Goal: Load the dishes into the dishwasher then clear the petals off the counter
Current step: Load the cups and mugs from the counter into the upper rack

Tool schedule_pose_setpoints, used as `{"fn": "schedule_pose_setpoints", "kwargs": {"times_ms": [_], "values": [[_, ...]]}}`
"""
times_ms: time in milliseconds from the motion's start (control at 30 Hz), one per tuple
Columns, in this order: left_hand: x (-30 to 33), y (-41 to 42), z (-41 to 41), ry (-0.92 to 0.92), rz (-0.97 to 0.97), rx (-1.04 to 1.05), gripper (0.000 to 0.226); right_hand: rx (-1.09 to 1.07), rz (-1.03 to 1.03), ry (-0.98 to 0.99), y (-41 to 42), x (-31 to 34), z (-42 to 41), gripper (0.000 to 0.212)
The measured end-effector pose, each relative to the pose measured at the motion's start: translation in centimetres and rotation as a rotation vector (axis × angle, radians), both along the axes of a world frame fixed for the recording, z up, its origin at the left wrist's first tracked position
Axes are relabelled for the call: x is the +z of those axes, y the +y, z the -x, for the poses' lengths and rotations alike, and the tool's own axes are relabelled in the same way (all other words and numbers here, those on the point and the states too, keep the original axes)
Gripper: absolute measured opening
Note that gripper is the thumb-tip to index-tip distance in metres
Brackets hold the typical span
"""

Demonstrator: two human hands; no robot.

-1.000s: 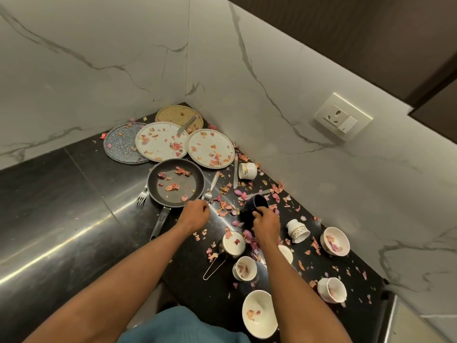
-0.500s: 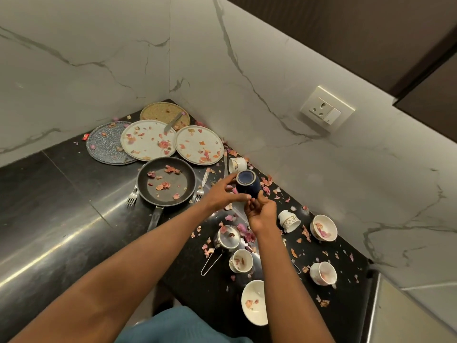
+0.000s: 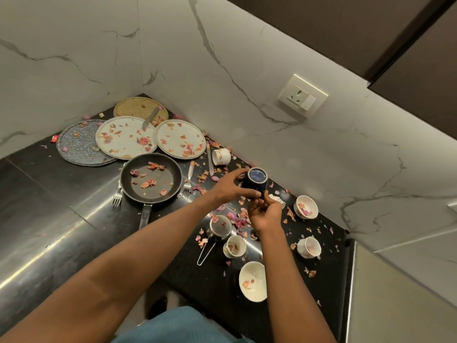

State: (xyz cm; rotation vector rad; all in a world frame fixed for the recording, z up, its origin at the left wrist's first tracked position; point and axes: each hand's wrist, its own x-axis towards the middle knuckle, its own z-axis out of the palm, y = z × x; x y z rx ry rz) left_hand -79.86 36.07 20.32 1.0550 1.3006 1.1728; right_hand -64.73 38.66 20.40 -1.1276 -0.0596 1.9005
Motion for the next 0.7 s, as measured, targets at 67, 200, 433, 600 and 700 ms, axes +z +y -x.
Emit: {"fn": "schedule_pose_setpoints", "kwargs": {"times_ms": [67,200,433,600,700], "values": [[-0.2,-0.5,-1.0,-0.045,0.013,-0.030,0.074,-0.022,0.007,-0.026,-0.9,-0.3,-1.1,0.018],[-1.0,-1.4,-3.2,-0.097,0.043,-0.077,0.068,-0.060,0.021,-0.064,-2.7,-1.0,-3.5,0.016],[-2.4,-3.1,-7.3,-0.099,0.126,-0.202,0.068,-0.106,0.055,-0.053,-6.1,-2.3,-7.6,0.020],[-1.8,-4.1,-11.3,-0.097,0.235,-0.230,0.067,-0.151,0.062,-0.018,-8.8,-3.4,-11.5,0.023],[-1.8,-4.7,-14.7,-0.082,0.235,-0.281,0.043,-0.173,0.058,-0.056,-10.5,-2.9,-14.5,0.031]]}}
